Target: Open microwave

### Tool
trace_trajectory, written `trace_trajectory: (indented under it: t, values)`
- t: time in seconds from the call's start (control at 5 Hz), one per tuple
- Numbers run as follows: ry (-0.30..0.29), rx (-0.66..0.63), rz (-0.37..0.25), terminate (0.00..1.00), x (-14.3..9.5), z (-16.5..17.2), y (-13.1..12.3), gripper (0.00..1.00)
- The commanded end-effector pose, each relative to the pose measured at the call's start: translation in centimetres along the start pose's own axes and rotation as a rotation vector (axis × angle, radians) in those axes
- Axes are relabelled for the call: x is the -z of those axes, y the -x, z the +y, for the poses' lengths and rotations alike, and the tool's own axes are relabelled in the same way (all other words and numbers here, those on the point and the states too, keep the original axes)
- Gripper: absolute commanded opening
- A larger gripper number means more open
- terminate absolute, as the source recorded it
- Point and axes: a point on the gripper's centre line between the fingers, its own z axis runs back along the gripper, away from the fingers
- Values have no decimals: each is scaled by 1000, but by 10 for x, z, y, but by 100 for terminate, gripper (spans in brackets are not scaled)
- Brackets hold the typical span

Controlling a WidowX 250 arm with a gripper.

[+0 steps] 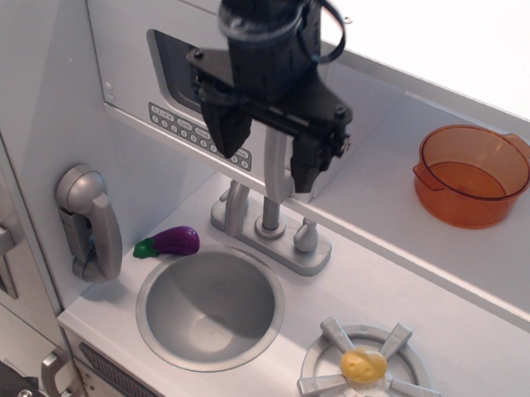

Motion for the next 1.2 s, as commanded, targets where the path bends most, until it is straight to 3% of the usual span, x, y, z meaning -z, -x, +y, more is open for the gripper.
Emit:
trace_trajectory:
  t: [0.0, 0.4, 0.6, 0.8, 1.0]
  values:
    - [-25, -51, -168, 0, 7, -14, -32, 100]
    - [-51, -57, -201, 0, 8, -13, -38, 100]
    - [-22, -83, -158, 0, 1, -9, -37, 100]
    - [9, -108, -66, 0, -3, 0, -35, 100]
    - [-14, -103, -34, 0, -1, 8, -27, 100]
